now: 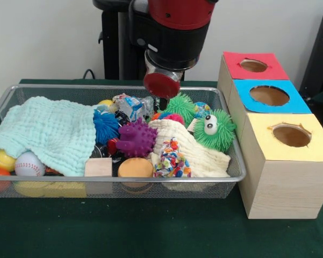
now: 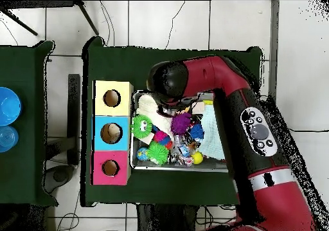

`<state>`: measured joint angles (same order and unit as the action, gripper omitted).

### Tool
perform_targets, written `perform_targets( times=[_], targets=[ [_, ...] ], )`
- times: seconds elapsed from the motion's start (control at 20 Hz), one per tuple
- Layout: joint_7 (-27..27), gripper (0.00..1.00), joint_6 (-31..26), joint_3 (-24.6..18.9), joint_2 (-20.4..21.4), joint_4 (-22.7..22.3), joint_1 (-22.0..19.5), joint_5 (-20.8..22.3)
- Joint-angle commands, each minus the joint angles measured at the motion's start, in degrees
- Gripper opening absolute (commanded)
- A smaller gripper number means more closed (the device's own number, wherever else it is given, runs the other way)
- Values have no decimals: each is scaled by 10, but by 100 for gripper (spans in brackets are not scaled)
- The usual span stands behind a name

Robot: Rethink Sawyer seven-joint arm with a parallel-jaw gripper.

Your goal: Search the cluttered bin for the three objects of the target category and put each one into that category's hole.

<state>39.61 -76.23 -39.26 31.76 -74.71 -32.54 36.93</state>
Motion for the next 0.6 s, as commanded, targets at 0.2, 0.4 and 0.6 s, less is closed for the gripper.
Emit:
perform_targets(
  times=[0.2, 0.4, 0.6],
  targets=[
    [-139, 100, -50, 1, -26, 48, 33, 37],
    [-140, 100, -54, 10, -22, 47, 34, 46],
    [-126, 100, -38, 6, -27, 38, 30, 28]
  ],
)
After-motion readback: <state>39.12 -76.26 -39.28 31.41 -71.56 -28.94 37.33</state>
